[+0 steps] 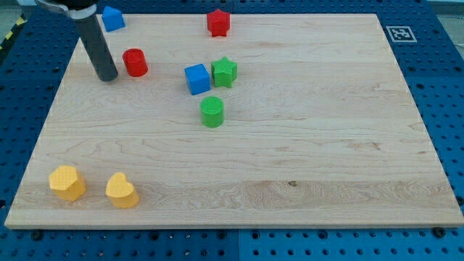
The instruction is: Place the red circle diagonal to the red star
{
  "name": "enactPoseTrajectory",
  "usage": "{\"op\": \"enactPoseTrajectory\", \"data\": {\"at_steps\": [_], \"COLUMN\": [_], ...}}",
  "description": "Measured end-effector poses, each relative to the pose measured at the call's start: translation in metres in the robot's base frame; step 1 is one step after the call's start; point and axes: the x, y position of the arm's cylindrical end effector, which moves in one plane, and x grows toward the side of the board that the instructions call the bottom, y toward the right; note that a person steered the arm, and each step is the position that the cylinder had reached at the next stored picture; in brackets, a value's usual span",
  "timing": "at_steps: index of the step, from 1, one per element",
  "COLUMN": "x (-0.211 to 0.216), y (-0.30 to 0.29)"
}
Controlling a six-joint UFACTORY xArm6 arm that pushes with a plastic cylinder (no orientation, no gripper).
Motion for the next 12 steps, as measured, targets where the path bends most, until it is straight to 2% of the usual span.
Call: {"op": "enactPoseTrajectory", "data": {"at_steps": [3,5,8,11,12], "x": [-0.012,-0.033,-0.057,-0.059,-0.044], "y": [0.090,0.120,0.199,0.320,0.365]}}
